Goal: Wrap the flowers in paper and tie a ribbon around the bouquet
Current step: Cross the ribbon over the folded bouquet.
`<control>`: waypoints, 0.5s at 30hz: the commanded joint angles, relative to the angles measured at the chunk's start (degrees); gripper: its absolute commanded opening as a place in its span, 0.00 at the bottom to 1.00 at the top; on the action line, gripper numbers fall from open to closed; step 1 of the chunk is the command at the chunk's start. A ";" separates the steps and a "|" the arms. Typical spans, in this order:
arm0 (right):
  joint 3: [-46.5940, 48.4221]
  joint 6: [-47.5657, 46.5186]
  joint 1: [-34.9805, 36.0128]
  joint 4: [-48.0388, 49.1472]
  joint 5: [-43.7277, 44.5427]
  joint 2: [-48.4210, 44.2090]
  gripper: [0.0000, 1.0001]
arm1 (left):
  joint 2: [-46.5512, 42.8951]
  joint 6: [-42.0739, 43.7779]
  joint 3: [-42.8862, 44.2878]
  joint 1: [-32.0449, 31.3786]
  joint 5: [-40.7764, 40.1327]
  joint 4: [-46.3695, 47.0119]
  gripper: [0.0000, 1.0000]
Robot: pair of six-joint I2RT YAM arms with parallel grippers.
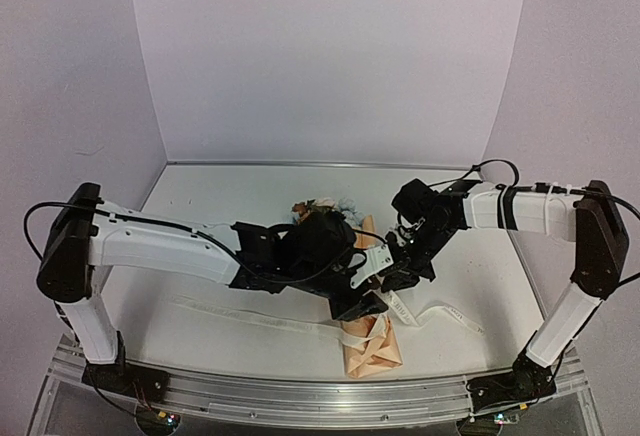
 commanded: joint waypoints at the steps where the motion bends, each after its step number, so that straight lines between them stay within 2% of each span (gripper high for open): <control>1: 1.02 -2.37 -0.28 -5.90 3.22 -2.21 0.00 | -5.37 -6.40 -5.73 0.27 1.75 -1.71 0.48; 5: -5.05 -0.65 0.99 -3.19 7.41 -3.57 0.00 | -10.91 -11.20 -12.55 1.01 -0.42 2.87 0.48; 8: -7.76 0.65 3.61 0.31 10.57 -2.87 0.00 | -12.91 -12.74 -14.30 1.96 -0.68 2.58 0.48; 15: -3.41 6.53 11.41 7.88 13.69 4.05 0.00 | -17.47 -13.11 -18.53 2.40 -1.96 1.01 0.48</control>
